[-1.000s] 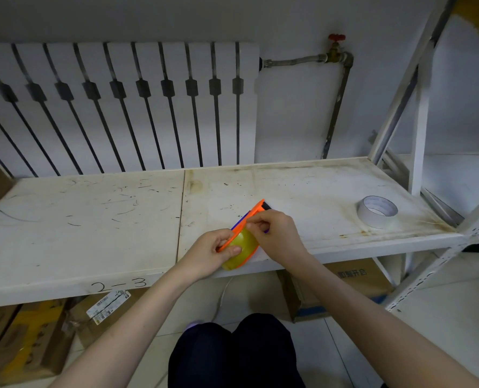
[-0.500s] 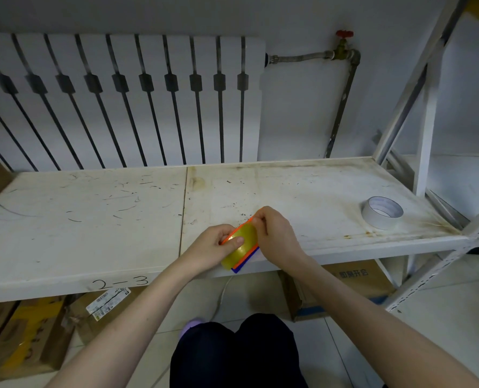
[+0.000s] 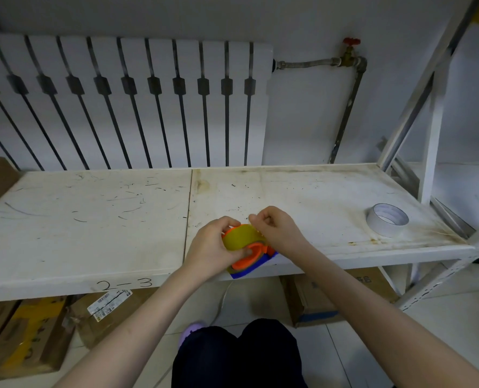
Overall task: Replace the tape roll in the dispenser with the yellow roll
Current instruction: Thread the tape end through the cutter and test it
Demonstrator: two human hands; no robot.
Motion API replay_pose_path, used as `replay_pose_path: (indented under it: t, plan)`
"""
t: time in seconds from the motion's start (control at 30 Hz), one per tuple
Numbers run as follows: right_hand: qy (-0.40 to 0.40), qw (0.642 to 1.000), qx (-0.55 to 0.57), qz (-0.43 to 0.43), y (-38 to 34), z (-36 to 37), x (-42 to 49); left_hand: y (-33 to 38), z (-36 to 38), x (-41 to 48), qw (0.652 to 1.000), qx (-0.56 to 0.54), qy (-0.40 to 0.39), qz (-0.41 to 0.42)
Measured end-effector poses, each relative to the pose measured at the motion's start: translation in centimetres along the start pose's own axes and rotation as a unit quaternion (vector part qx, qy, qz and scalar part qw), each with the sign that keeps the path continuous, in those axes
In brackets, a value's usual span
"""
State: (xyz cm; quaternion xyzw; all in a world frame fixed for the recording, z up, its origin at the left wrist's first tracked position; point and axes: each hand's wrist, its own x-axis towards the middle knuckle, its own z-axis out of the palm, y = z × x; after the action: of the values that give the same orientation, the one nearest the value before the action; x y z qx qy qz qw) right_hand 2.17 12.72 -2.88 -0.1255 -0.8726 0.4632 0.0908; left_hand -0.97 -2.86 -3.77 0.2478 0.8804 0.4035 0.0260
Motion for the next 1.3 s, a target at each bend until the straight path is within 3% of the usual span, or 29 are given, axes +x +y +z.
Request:
replay_pose_path:
  t: [0.27, 0.6, 1.13, 1.3]
  plan:
    - [0.055, 0.998, -0.013, -0.003, 0.0, 0.5, -0.1, 0.5, -0.2, 0.3, 0.992, 0.120, -0.026, 0.029]
    - [0.119, 0.987, -0.005, -0.111, -3.7, -0.9, -1.9, 0.3, -1.0, 1.5, 0.991, 0.110, -0.081, -0.014]
    - [0.153, 0.983, 0.054, -0.089, -3.7, -3.5, -2.0, 0.3, -2.6, 2.0, 0.984, 0.127, -0.121, -0.032]
    - [0.195, 0.969, 0.090, -0.122, -4.8, -5.4, -2.0, 0.6, -2.9, 2.4, 0.981, 0.142, -0.132, -0.025]
